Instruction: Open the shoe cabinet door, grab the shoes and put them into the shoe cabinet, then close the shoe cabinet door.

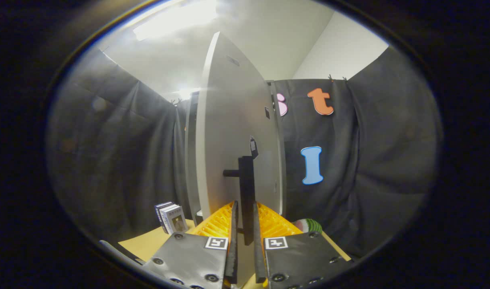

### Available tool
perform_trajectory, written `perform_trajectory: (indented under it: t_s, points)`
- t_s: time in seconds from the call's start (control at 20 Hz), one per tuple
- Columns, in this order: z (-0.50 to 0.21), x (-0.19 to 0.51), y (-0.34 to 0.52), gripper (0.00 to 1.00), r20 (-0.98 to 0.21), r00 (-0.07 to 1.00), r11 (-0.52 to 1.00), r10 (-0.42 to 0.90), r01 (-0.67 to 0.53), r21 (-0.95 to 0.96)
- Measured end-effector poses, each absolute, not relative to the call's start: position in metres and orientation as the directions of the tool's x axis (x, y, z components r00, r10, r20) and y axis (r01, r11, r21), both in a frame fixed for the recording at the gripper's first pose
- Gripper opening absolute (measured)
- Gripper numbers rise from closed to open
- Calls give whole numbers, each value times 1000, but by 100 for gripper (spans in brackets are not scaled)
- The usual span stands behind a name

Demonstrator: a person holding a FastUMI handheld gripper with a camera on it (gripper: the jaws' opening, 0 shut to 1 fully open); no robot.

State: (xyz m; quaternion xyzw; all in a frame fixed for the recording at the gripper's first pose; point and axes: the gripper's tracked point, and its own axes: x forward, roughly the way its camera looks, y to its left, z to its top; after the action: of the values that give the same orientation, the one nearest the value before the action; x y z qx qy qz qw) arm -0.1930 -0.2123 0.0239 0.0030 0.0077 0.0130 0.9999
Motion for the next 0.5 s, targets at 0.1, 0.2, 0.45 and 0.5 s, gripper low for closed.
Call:
perform_trajectory:
  t_s: [0.1,0.2,0.45,0.5]
  points:
    - [32,-209,-235,20,-2,1000,999,-30,30,-12]
    - [35,-222,-258,21,7,995,995,-96,96,-1]
    - [43,-251,-292,23,29,981,982,-190,190,16]
    - [43,-255,-298,23,28,977,977,-213,213,3]
